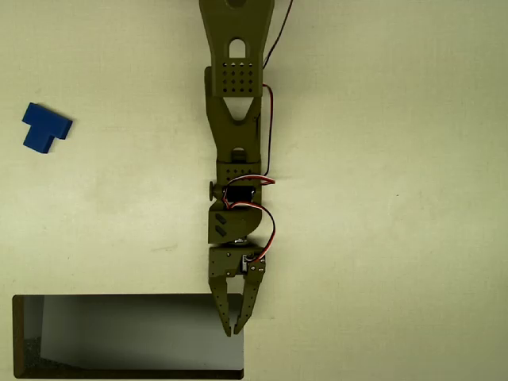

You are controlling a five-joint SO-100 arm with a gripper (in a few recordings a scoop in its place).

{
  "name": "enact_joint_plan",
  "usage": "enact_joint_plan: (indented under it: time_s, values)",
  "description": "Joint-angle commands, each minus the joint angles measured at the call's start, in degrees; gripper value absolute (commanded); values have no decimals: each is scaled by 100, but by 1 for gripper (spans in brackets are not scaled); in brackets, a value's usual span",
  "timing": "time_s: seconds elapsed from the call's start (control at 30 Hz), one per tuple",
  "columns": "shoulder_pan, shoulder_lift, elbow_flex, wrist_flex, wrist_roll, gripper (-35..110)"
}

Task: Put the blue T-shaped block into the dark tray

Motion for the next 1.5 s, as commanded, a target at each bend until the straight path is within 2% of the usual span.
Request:
enact_joint_plan:
  time_s: [0.0, 0.2, 0.37, 0.43, 0.5, 0.6, 0.7, 0.8, 0.93, 1.0, 1.07, 1.13, 1.23, 1.33, 1.47]
  values:
    - [-35, -53, -79, -97, -88, 0]
    - [-35, -53, -97, -53, -79, 0]
    - [-62, -62, -343, -589, 281, 0]
    - [-62, 158, -1239, 686, 756, 0]
    - [-35, 896, -2004, 2716, 1345, 0]
    - [114, 2646, -2153, 5449, 1863, 0]
    - [360, 4351, -2074, 8279, 1881, 0]
    - [694, 5774, -1608, 11092, 1257, 0]
    - [1310, 7110, -97, 13649, -439, 0]
    - [1740, 7901, 1626, 13667, -1345, 0]
    - [2355, 8429, 2962, 13351, -2672, 0]
    - [3103, 8859, 4104, 12630, -4289, 0]
    - [4113, 9334, 5616, 10986, -6618, 0]
    - [5010, 9281, 6188, 9949, -8455, 0]
    - [5818, 8815, 6618, 8692, -10099, 0]
